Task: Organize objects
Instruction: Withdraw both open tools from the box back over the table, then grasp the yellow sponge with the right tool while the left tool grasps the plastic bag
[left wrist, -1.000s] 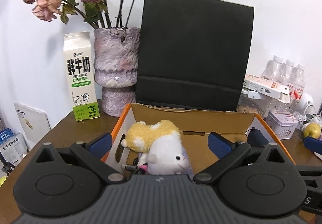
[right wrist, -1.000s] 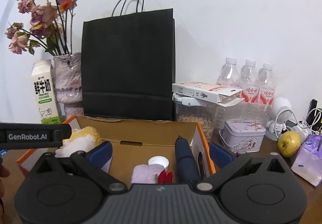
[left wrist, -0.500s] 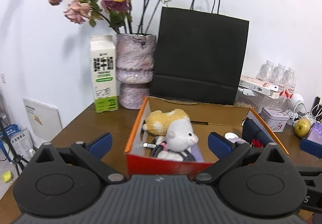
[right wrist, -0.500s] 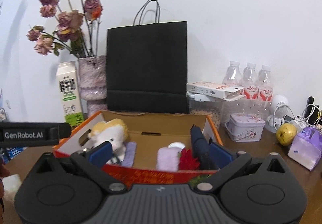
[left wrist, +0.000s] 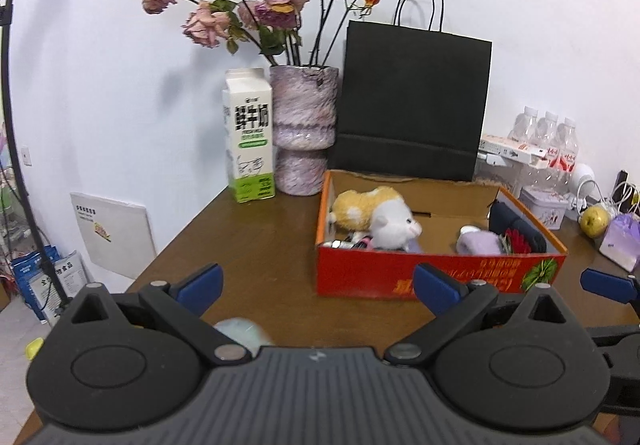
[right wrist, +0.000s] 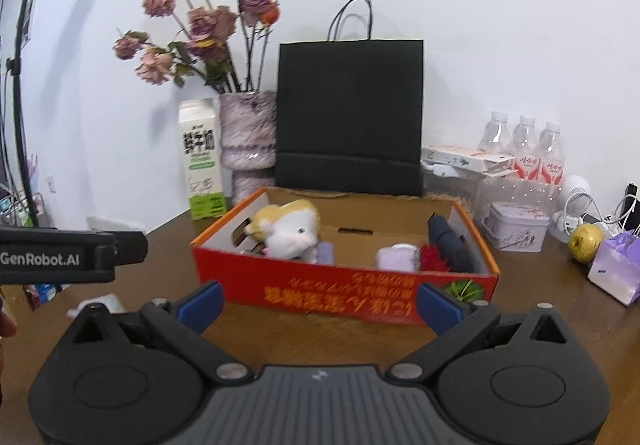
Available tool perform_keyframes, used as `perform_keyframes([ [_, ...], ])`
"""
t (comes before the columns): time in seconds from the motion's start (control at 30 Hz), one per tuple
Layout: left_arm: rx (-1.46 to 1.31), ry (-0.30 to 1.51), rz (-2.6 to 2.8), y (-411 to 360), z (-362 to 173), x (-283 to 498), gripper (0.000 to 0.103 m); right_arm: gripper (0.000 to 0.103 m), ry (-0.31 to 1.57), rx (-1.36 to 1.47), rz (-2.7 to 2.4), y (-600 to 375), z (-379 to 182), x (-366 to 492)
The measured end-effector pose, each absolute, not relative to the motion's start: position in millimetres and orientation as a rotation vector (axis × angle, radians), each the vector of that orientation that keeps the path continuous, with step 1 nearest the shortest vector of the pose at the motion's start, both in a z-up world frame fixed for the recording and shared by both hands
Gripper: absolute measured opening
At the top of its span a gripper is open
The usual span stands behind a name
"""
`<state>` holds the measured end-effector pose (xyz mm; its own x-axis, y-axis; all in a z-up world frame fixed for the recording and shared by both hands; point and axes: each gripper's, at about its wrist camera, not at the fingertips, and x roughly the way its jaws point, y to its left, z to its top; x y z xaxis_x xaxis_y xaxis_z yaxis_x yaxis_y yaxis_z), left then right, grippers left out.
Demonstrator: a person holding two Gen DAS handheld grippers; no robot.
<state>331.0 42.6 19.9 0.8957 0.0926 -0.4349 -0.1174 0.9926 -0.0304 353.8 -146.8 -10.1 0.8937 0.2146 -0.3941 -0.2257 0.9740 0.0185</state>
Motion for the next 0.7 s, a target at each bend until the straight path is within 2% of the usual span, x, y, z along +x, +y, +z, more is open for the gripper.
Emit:
perform_keyframes([
  [0.33,-0.033,0.489,0.125,79,2,293,0.103,0.103,0.473,-0.074,0.253,-115,-30,329],
  [0.7,-0.024,0.548,0.129,118,-19,277,0.103,0.103,0.620,-0.127,0.214,-89,-71,343],
])
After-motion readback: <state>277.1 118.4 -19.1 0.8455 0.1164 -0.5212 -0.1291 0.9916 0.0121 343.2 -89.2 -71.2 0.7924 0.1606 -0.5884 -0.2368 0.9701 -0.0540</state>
